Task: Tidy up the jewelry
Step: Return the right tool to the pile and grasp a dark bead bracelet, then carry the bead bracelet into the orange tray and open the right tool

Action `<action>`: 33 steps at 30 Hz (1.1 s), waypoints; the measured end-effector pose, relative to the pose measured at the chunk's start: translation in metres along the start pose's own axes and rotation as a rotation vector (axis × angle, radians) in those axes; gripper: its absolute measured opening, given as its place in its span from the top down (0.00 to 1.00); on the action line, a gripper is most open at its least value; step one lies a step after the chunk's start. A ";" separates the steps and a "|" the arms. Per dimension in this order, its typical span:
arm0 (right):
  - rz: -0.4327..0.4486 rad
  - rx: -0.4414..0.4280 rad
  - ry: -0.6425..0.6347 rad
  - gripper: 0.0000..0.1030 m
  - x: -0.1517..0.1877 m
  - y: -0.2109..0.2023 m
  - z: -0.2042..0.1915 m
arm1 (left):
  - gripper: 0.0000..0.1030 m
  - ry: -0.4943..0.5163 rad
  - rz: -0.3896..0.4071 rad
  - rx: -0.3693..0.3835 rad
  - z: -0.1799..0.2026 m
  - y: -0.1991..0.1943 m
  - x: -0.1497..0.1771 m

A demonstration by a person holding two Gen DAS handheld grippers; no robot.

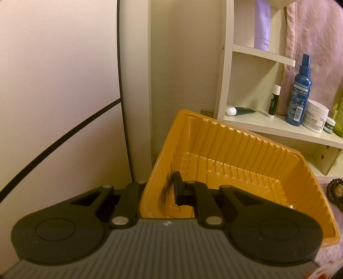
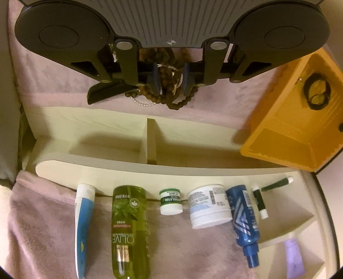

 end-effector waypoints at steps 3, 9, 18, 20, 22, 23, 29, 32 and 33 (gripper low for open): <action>0.008 0.000 0.007 0.92 0.001 0.001 0.000 | 0.89 0.001 0.000 -0.001 0.000 0.000 0.000; 0.061 -0.007 0.036 0.94 -0.005 -0.020 0.002 | 0.89 0.002 0.001 -0.001 0.001 -0.001 0.000; 0.176 -0.136 0.041 0.94 -0.040 -0.075 -0.029 | 0.89 0.005 0.003 0.003 0.002 -0.002 0.000; 0.182 -0.192 0.036 0.94 -0.044 -0.082 -0.044 | 0.89 0.005 0.003 0.004 0.002 -0.002 0.000; 0.175 -0.260 0.037 0.94 -0.046 -0.085 -0.064 | 0.89 0.003 0.002 0.006 0.001 -0.002 0.001; 0.168 -0.291 0.036 0.94 -0.047 -0.086 -0.073 | 0.89 0.003 0.000 0.006 0.001 -0.002 0.001; 0.112 -0.458 -0.007 0.94 -0.043 -0.078 -0.143 | 0.90 -0.002 -0.002 0.012 0.000 -0.002 0.001; 0.091 -0.536 -0.016 0.94 -0.042 -0.073 -0.176 | 0.90 -0.004 -0.003 0.016 0.000 -0.002 0.001; 0.087 -0.553 -0.021 0.94 -0.043 -0.071 -0.187 | 0.90 -0.004 -0.002 0.018 0.000 -0.003 0.001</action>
Point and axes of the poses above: each gripper's, at about its wrist camera, not at the fingertips, and y roughly the way its jaws point, z to its right, x to its underside, the point moved 6 cm from there along y, roughly the way its jaws point, and after that the axes turned 10 degrees about x, right-handed, at the moved point
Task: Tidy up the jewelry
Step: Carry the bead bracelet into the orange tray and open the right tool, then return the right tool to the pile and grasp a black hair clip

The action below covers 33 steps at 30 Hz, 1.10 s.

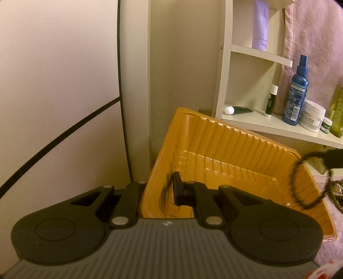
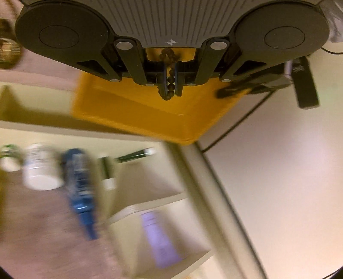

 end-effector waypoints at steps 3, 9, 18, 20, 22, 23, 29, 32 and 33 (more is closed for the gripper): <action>-0.025 -0.023 -0.016 0.94 0.003 0.020 -0.017 | 0.90 -0.003 -0.001 0.003 -0.001 0.000 0.001; -0.090 -0.017 -0.041 0.94 0.017 0.050 -0.028 | 0.90 -0.005 -0.005 0.005 -0.001 0.000 0.002; -0.061 -0.017 -0.046 0.66 0.018 0.045 -0.025 | 0.90 -0.009 -0.010 0.004 -0.002 0.003 0.003; -0.033 -0.015 -0.024 0.60 0.014 0.036 -0.020 | 0.90 -0.011 -0.012 0.003 -0.002 0.003 0.003; -0.015 -0.005 -0.008 0.59 0.011 0.025 -0.013 | 0.90 -0.012 -0.012 0.003 -0.002 0.004 0.003; -0.006 0.003 -0.004 0.59 0.010 0.018 -0.009 | 0.90 -0.012 -0.011 0.004 -0.002 0.004 0.003; 0.017 0.100 0.042 0.58 0.024 -0.026 0.029 | 0.90 -0.012 -0.012 0.002 -0.002 0.003 0.004; 0.002 0.178 0.067 0.58 0.040 -0.049 0.056 | 0.90 -0.010 -0.012 -0.001 -0.001 0.002 0.004; -0.006 0.207 0.081 0.58 0.046 -0.057 0.067 | 0.90 -0.009 -0.013 -0.002 -0.001 0.002 0.004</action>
Point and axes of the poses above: each gripper's, at about its wrist camera, not at the fingertips, and y roughly the way its jaws point, z to its right, x to its underside, the point moved 6 cm from there along y, roughly the way its jaws point, and after that the axes turned 10 degrees about x, right-handed, at the moved point
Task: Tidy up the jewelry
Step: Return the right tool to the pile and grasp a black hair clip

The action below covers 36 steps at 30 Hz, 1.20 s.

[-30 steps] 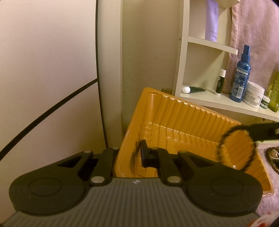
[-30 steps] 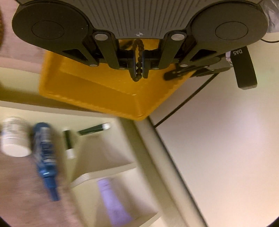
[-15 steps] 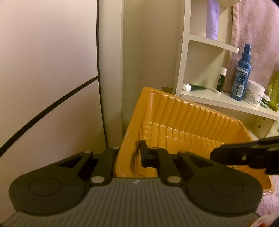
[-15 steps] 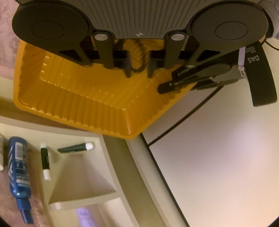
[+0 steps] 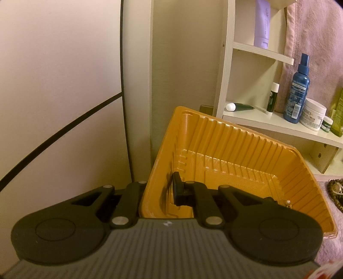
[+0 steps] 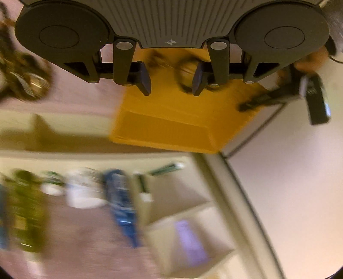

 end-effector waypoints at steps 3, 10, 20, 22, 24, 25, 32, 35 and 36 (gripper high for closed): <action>-0.023 0.094 0.058 0.58 0.014 -0.018 0.040 | 0.90 0.001 -0.005 -0.004 0.000 0.000 0.001; -0.048 0.291 0.183 0.58 0.028 -0.044 0.127 | 0.90 0.009 -0.009 -0.011 0.002 0.003 -0.001; -0.059 0.336 0.290 0.58 -0.005 -0.031 0.194 | 0.90 0.013 -0.009 -0.016 0.001 0.001 0.000; -0.067 0.322 0.318 0.57 -0.009 -0.022 0.199 | 0.90 0.015 -0.010 -0.017 0.001 0.001 0.000; -0.075 0.305 0.351 0.57 -0.011 -0.014 0.203 | 0.90 0.013 -0.013 -0.017 0.001 0.001 0.000; -0.078 0.296 0.368 0.57 -0.012 -0.009 0.204 | 0.90 0.013 -0.014 -0.017 0.001 0.002 0.000; -0.077 0.254 0.572 0.57 -0.017 0.017 0.219 | 0.90 0.016 -0.017 -0.018 0.000 0.002 0.000; -0.088 0.265 0.680 0.57 -0.014 0.026 0.229 | 0.90 0.016 -0.018 -0.017 0.000 0.002 0.000; -0.092 0.269 0.705 0.57 -0.012 0.029 0.232 | 0.90 0.016 -0.017 -0.017 0.000 0.002 0.000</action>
Point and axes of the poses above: each gripper's, at about its wrist camera, not at the fingertips, and y roughly the way its jaws point, z to its right, x to its underside, the point moved 6 cm from there along y, roughly the way its jaws point, and after that the axes turned 10 degrees about x, right-handed, at the moved point
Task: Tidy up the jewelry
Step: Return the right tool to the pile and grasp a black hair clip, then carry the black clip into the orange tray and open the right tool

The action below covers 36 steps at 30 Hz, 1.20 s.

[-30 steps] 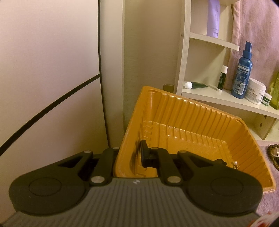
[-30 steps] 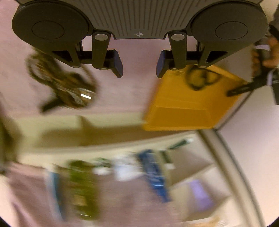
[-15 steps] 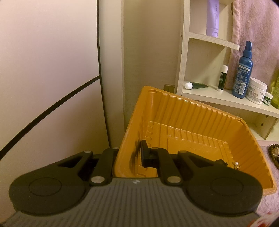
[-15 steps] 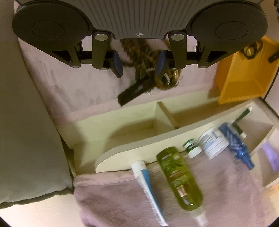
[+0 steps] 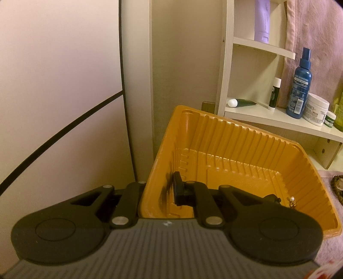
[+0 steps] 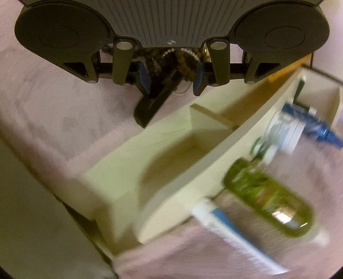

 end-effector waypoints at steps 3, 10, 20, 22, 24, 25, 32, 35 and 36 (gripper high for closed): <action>0.012 -0.001 0.035 0.57 -0.002 0.005 0.003 | 0.90 0.003 0.000 0.001 0.000 0.000 0.000; 0.050 0.027 -0.027 0.76 -0.001 -0.002 0.010 | 0.90 0.002 0.000 0.001 0.000 0.000 0.000; 0.109 -0.049 -0.039 0.77 0.009 -0.051 0.010 | 0.90 0.009 0.000 0.000 0.000 0.000 0.000; 0.112 -0.084 -0.043 0.77 0.014 -0.063 0.004 | 0.90 0.010 0.000 0.002 0.000 0.000 0.000; 0.110 -0.121 -0.050 0.77 0.020 -0.074 -0.005 | 0.90 0.009 0.001 0.002 0.000 0.000 0.000; 0.105 -0.142 -0.061 0.77 0.025 -0.079 -0.012 | 0.90 0.008 0.002 0.002 0.000 -0.001 0.000; 0.020 -0.291 -0.161 0.77 0.066 -0.088 -0.076 | 0.90 0.003 0.006 0.009 -0.002 -0.003 0.000; -0.047 -0.355 -0.208 0.77 0.087 -0.079 -0.109 | 0.90 0.001 0.009 0.012 -0.002 -0.004 0.000; -0.069 -0.372 -0.227 0.77 0.095 -0.076 -0.120 | 0.90 0.000 0.009 0.013 -0.002 -0.004 0.000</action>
Point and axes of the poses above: each gripper's, at about its wrist camera, not at the fingertips, and y roughly the way its jaws point, z to its right, x to its underside, the point moved 6 cm from there along y, roughly the way its jaws point, and after that the axes turned 10 degrees about x, right-handed, at the moved point
